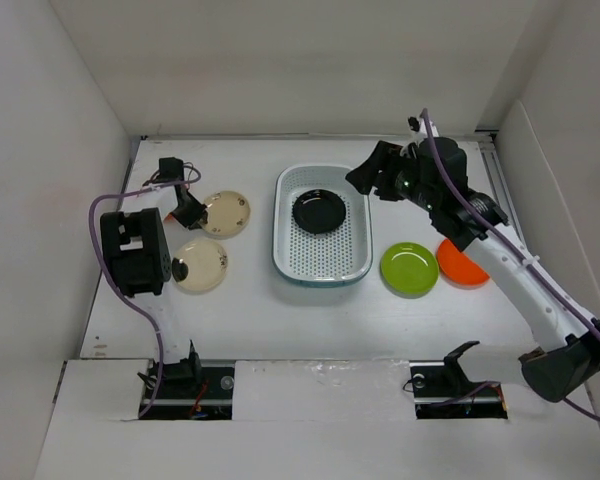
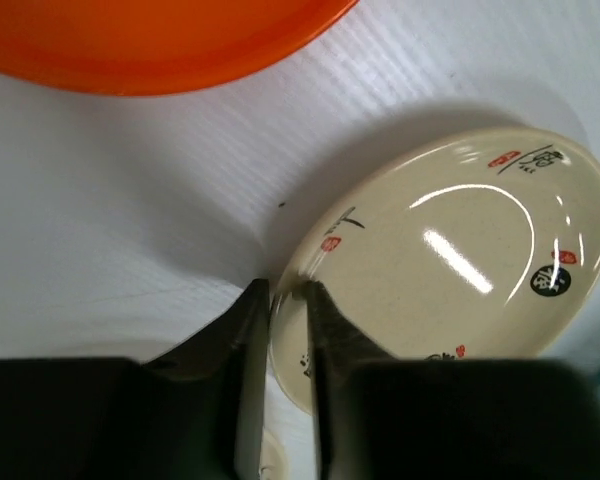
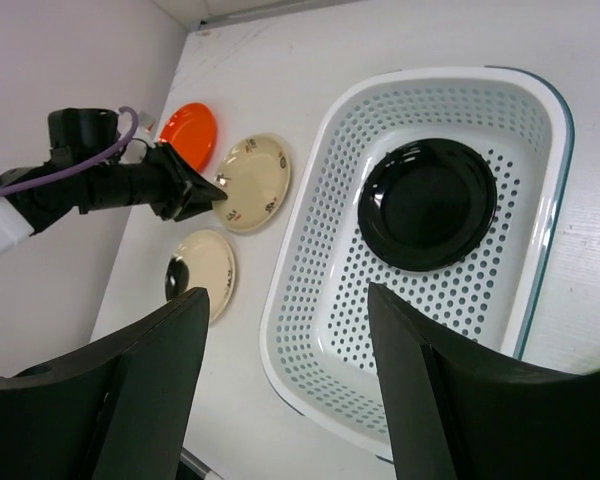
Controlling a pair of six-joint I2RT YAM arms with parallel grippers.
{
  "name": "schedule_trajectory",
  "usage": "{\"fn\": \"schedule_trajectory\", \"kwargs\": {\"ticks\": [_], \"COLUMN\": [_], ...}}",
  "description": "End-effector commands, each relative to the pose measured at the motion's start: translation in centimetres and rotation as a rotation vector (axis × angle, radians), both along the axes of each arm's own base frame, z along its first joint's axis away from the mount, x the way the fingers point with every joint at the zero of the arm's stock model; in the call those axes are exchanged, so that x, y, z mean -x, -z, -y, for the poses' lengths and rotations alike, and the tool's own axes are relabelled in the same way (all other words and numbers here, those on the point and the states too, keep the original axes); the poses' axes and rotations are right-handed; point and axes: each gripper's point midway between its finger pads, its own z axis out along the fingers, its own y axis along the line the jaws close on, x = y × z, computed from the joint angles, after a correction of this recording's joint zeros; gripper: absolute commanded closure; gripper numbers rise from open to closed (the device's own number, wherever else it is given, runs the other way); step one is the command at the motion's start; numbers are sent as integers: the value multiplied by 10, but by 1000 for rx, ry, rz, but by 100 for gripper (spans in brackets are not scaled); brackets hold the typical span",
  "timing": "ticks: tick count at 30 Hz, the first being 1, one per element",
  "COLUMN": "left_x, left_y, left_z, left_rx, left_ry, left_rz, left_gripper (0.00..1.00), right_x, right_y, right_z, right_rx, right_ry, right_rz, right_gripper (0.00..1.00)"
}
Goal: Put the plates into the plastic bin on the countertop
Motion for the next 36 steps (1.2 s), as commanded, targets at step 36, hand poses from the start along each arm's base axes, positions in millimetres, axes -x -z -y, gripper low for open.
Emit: {"fn": "schedule_trajectory", "kwargs": {"ticks": [36], "left_x": [-3], "left_y": [-196], "left_z": [236], "left_rx": [230], "left_ry": [622], "left_rz": [593], "left_gripper": [100], "right_x": [32], "right_y": [29], "right_z": [180], "right_rx": [-70], "right_ry": [478], "right_rz": [-20], "right_gripper": [25]}}
